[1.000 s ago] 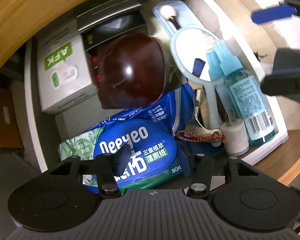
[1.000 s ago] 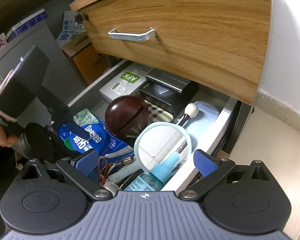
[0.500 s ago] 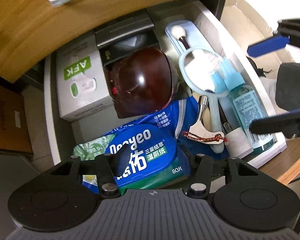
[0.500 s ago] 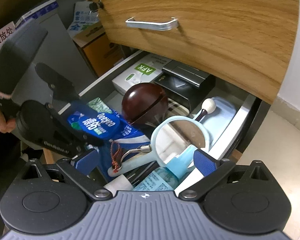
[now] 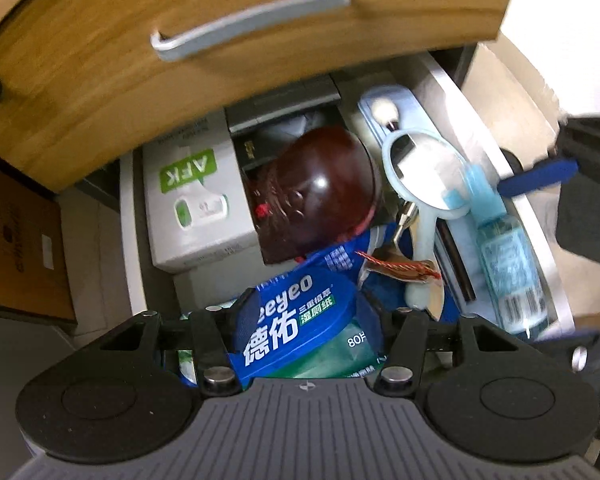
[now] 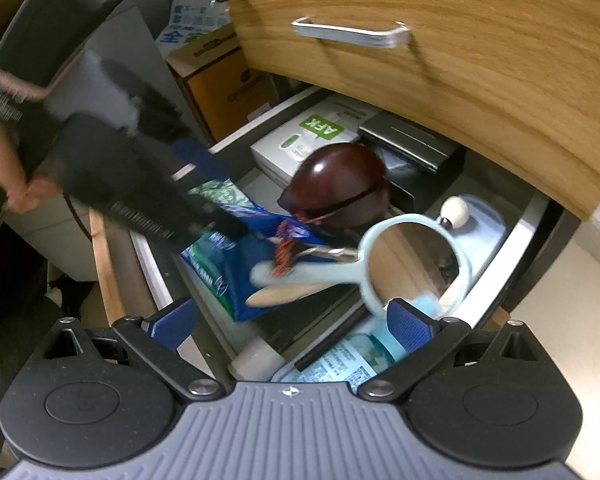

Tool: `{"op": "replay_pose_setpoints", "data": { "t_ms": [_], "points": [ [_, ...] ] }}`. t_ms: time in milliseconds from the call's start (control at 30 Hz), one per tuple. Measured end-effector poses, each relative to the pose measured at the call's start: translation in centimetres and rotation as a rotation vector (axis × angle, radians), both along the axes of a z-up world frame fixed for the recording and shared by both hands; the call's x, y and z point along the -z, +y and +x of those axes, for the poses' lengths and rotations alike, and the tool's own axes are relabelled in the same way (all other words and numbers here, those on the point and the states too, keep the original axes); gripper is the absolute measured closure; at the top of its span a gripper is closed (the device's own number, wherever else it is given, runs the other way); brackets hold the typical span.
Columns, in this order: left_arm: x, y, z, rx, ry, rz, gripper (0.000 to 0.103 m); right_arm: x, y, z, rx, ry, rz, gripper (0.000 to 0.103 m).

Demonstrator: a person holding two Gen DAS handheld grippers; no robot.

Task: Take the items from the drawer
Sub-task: 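Close the left tool on the blue Deeyeo wet-wipes pack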

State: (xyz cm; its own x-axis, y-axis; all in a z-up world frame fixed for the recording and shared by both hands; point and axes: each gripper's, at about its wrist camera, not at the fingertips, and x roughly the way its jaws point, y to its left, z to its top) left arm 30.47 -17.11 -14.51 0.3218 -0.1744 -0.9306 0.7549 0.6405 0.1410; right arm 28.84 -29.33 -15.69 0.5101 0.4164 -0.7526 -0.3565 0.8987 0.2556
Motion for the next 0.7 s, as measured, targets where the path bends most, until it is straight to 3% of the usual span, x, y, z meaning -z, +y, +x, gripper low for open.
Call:
{"op": "replay_pose_setpoints", "data": {
  "t_ms": [200,267,467,700],
  "points": [
    [-0.5,-0.2,1.6,-0.035,-0.009,-0.026,0.044,0.5,0.6,0.9,0.013,0.025,0.027,0.007],
    [-0.6,-0.3,2.0,-0.04,-0.009,-0.031,0.044,0.7,0.5,1.2,0.031,0.04,0.058,0.017],
    [-0.4,-0.4,2.7,-0.049,-0.008,-0.042,0.04,1.9,0.3,2.1,0.1,0.109,0.159,0.031],
    [-0.2,-0.4,3.0,-0.031,-0.008,-0.049,0.038,3.2,0.7,3.8,0.213,0.215,0.295,0.039]
  ]
}}
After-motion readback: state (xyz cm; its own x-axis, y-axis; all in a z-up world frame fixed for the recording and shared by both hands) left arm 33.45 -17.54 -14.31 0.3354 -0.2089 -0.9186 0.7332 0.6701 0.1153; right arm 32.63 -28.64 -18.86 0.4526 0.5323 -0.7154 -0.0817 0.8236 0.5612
